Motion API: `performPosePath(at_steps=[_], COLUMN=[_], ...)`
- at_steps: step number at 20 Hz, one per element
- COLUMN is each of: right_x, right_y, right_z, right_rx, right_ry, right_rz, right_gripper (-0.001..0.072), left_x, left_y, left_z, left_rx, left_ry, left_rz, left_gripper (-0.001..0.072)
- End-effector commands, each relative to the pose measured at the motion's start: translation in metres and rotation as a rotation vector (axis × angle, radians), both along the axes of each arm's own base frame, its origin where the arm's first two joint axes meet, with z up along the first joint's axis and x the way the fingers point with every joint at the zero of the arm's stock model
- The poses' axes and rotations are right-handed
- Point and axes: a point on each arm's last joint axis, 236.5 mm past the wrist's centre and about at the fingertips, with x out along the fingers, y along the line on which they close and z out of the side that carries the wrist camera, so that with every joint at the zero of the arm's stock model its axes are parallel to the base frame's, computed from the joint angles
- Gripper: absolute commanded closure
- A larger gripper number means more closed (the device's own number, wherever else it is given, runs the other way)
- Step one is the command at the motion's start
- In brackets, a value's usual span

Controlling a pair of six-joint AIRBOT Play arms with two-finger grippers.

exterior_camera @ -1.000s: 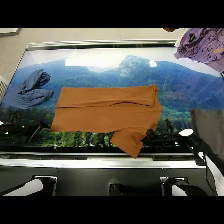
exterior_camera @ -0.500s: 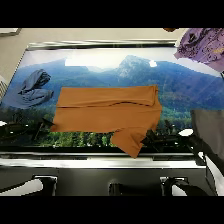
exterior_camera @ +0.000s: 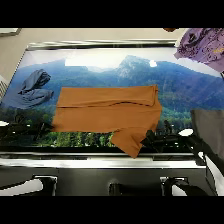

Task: Fold the clothes and pants, and hang the long-sleeved shirts on hangers.

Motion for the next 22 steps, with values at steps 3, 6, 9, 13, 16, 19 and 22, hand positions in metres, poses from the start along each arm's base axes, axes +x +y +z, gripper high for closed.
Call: performPosePath(at_steps=[3,6,9,13,16,19,22], right_x=[-0.001,-0.002,-0.007,-0.022,-0.041,-0.041,-0.003], right_y=[0.001,0.002,0.005,0.001,-0.003,-0.003,-0.011], right_z=[0.001,0.002,0.011,0.034,0.057,0.084,0.111], right_rx=[0.005,0.009,0.018,-0.016,-0.053,-0.071,-0.118], right_ry=[0.002,-0.001,-0.036,-0.069,-0.088,-0.187,-0.326], right_rz=[0.002,0.013,0.065,0.126,0.162,0.149,0.091], right_gripper=[0.0679,0.0679,0.0680,0.0681,0.0681,0.0681,0.0682], left_x=[-0.001,-0.001,-0.005,-0.037,-0.039,-0.032,-0.010], left_y=[0.000,0.000,-0.004,0.015,0.028,0.021,0.016], left_z=[-0.002,-0.001,0.012,0.034,0.065,0.082,0.090], left_rx=[0.004,0.001,-0.006,0.140,0.242,0.267,0.304], left_ry=[0.003,0.002,-0.004,0.065,0.021,-0.047,-0.119], left_rz=[-0.009,-0.013,-0.046,-0.086,-0.029,-0.034,-0.052], left_gripper=[0.0687,0.0689,0.0691,0.0691,0.0691,0.0691,0.0691])
